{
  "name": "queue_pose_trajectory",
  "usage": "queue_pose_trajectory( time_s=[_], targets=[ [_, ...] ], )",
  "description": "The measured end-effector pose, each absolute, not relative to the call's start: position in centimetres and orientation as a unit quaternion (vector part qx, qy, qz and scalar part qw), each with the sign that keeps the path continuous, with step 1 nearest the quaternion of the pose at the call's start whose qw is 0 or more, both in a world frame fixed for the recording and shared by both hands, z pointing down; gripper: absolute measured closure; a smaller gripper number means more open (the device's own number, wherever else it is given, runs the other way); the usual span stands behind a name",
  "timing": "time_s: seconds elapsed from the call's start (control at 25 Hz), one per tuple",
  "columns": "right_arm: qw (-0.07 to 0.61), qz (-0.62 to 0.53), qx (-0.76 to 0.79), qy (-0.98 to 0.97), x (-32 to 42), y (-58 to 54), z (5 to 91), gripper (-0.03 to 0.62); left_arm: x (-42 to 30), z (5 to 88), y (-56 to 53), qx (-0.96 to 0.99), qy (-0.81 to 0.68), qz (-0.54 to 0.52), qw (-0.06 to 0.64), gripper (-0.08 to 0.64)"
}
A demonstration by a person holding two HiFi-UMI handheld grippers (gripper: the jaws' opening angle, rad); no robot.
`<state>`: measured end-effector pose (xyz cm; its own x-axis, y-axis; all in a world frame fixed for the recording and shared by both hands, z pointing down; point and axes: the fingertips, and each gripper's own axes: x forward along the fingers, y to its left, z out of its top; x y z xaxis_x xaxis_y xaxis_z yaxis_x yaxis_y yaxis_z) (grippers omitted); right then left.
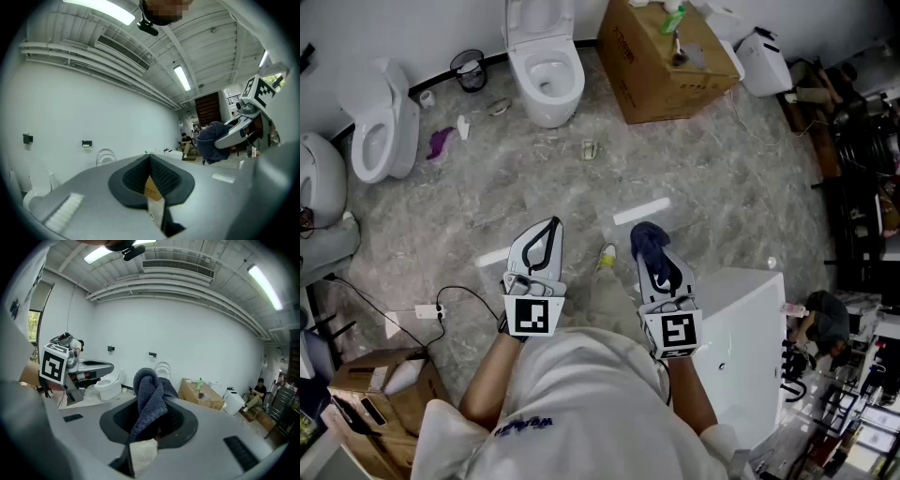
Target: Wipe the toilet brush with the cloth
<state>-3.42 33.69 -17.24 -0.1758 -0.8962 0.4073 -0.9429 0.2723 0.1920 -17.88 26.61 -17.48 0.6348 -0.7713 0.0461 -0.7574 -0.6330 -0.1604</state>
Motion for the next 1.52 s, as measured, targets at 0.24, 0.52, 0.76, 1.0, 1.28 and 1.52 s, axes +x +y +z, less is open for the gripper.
queue_pose_trajectory(
  time_s=[0.24, 0.52, 0.76, 1.0, 1.28, 1.52],
  targets=[
    [0.231, 0.062, 0.595, -0.768, -3.0, 33.1, -17.4, 0.493, -16.9, -17.6, 25.5, -0.906, 0.416, -0.046, 0.059, 0.558],
    [0.251, 0.076, 0.578, -0.773, 1.7, 29.9, -15.2, 0.489, -14.4, -16.3, 22.2, -0.899, 0.427, -0.074, 0.063, 0.558],
    [0.272, 0.079, 0.569, -0.772, 8.8, 24.6, -12.6, 0.488, -10.4, -15.0, 16.9, -0.885, 0.448, -0.111, 0.063, 0.558],
    [0.251, 0.126, 0.6, -0.749, 15.9, 18.8, -7.6, 0.489, -4.2, -12.1, 11.8, -0.883, 0.443, -0.149, 0.055, 0.558],
    [0.243, 0.153, 0.597, -0.749, 19.9, 14.0, 0.3, 0.489, -0.2, -6.8, 6.8, -0.869, 0.466, -0.165, 0.03, 0.558],
    [0.205, 0.124, 0.599, -0.764, 18.1, 5.8, 6.0, 0.489, -1.0, 0.1, 1.4, -0.862, 0.484, -0.148, 0.032, 0.558]
  ],
)
